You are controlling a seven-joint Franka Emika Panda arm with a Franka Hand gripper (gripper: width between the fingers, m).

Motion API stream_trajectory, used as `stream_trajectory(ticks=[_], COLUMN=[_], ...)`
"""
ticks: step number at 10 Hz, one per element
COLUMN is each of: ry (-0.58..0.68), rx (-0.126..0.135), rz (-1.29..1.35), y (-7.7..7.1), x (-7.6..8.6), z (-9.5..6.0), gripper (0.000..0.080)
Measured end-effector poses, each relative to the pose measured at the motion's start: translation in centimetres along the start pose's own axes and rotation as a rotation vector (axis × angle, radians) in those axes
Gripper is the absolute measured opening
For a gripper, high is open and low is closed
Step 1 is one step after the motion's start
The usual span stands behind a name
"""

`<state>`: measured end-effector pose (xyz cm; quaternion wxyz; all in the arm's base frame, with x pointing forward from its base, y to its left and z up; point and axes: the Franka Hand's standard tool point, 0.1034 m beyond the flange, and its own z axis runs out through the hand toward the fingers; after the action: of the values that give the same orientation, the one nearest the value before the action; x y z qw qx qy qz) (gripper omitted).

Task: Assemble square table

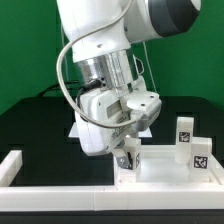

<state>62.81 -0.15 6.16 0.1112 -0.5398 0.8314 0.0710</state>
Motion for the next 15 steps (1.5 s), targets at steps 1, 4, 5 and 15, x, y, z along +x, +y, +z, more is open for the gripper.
stream_trajectory(ticks=[1,4,5,15], ry=[0.006,0.067,0.067,0.160], rx=[-0.006,-0.037,-0.042,-0.120], rz=[-0.056,-0.486,-0.526,-1.438], y=[0.1,1.0,1.2,0.0], x=[-0.2,-1.7,-2.0,-0.1], z=[0.0,-0.2,-0.1,-0.4], gripper=[0.0366,0.0632,0.0632,0.0463])
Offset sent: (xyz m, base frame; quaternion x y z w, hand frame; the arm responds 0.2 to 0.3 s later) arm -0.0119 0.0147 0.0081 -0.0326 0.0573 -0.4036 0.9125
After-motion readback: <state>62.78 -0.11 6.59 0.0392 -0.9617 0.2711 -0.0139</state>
